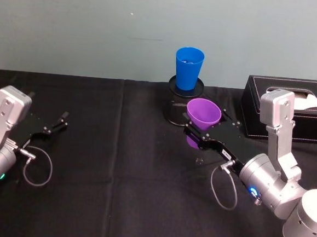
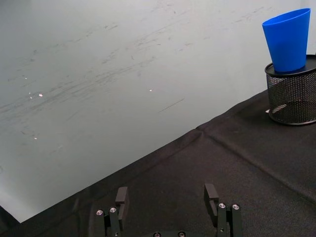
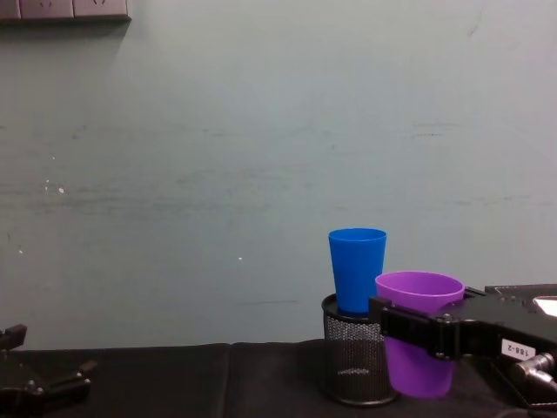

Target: Pick up one cup with a gripper and tap it against the other cup.

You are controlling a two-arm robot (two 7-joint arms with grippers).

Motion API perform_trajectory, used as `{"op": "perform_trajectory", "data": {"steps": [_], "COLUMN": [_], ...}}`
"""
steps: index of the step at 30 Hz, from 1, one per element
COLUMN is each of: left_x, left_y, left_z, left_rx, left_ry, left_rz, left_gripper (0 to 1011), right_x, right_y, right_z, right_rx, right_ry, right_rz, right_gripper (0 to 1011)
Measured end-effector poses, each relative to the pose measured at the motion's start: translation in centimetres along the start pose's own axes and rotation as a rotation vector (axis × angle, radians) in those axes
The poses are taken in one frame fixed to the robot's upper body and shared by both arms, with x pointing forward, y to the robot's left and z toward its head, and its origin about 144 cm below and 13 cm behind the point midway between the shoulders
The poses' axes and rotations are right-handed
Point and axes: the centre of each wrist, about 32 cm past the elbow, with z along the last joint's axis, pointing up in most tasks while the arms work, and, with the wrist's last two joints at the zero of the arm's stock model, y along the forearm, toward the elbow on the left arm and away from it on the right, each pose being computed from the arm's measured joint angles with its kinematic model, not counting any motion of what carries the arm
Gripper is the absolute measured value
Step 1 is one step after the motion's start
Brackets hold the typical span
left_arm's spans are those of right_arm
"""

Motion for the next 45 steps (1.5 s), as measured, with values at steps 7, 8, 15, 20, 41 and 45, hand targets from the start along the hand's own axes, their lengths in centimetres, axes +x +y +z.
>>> {"op": "perform_trajectory", "data": {"steps": [7,8,15,20,41,45], "left_x": [0.00,0.00,0.00,0.00,0.00,0.00], "left_y": [0.00,0.00,0.00,0.00,0.00,0.00], "left_z": [0.00,0.00,0.00,0.00,0.00,0.00], "left_rx": [0.000,0.000,0.000,0.000,0.000,0.000], "left_ry": [0.000,0.000,0.000,0.000,0.000,0.000], "left_rz": [0.000,0.000,0.000,0.000,0.000,0.000], "left_gripper": [1000,1000,1000,1000,1000,1000], "right_x": [0.00,0.00,0.00,0.00,0.00,0.00], "right_y": [0.00,0.00,0.00,0.00,0.00,0.00], "right_z": [0.00,0.00,0.00,0.00,0.00,0.00], "right_rx": [0.000,0.000,0.000,0.000,0.000,0.000], "right_ry": [0.000,0.000,0.000,0.000,0.000,0.000], "right_rz": [0.000,0.000,0.000,0.000,0.000,0.000], "right_gripper": [739,739,739,739,739,739]}}
